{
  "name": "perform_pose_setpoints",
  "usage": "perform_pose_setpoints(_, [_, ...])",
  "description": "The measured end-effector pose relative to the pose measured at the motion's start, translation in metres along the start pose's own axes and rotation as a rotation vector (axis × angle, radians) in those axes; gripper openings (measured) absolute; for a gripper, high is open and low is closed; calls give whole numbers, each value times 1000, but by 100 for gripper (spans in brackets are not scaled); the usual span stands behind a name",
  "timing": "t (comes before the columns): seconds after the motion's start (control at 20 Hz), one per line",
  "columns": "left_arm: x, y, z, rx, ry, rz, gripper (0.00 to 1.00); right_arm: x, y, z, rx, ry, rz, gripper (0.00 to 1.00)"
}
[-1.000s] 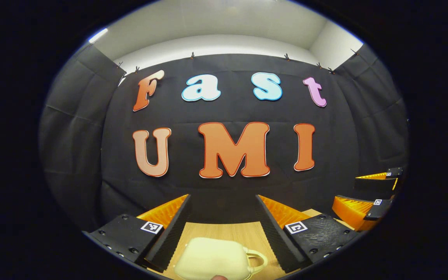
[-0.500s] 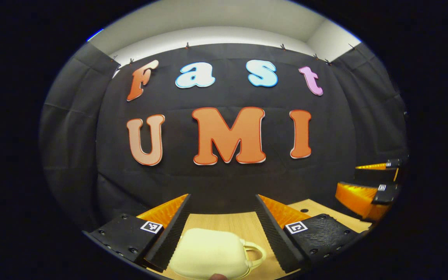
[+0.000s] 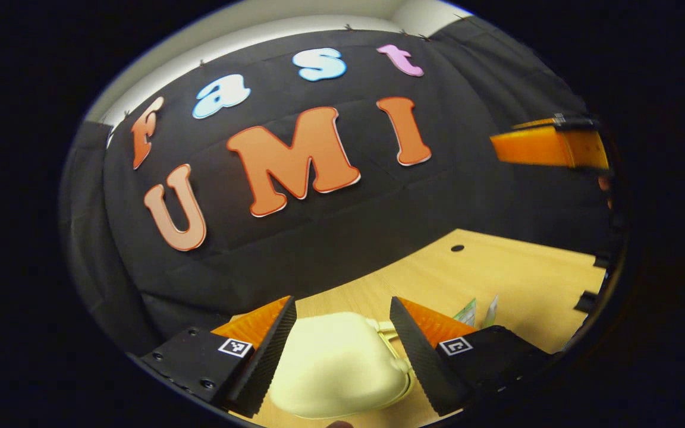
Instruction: First open the suitcase, pack the skin care products into it, and then close the suitcase.
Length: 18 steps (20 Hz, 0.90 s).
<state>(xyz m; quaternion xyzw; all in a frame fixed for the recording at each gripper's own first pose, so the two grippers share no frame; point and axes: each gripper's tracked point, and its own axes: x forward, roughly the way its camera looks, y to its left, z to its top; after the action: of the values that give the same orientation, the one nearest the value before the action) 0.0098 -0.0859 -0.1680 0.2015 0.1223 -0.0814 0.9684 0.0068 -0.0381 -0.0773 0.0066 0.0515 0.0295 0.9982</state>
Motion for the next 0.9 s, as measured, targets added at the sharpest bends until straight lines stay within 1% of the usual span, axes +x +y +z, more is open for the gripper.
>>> perform_pose_setpoints(0.25, [20,-30,-38,149,62,-69,97,-1,-17,-7,-11,5,-30,95])
perform_pose_setpoints(0.4, [28,-48,-52,249,76,-94,97,-2,-32,-11,-11,10,-57,95])
perform_pose_setpoints(0.65, [43,-81,-78,414,114,-169,97,1,-56,-18,3,18,-102,95])
perform_pose_setpoints(0.7, [45,-85,-83,437,127,-174,94,1,-61,-20,4,23,-107,95])
perform_pose_setpoints(0.9, [54,-97,-109,508,193,-194,93,4,-72,-24,13,25,-129,95])
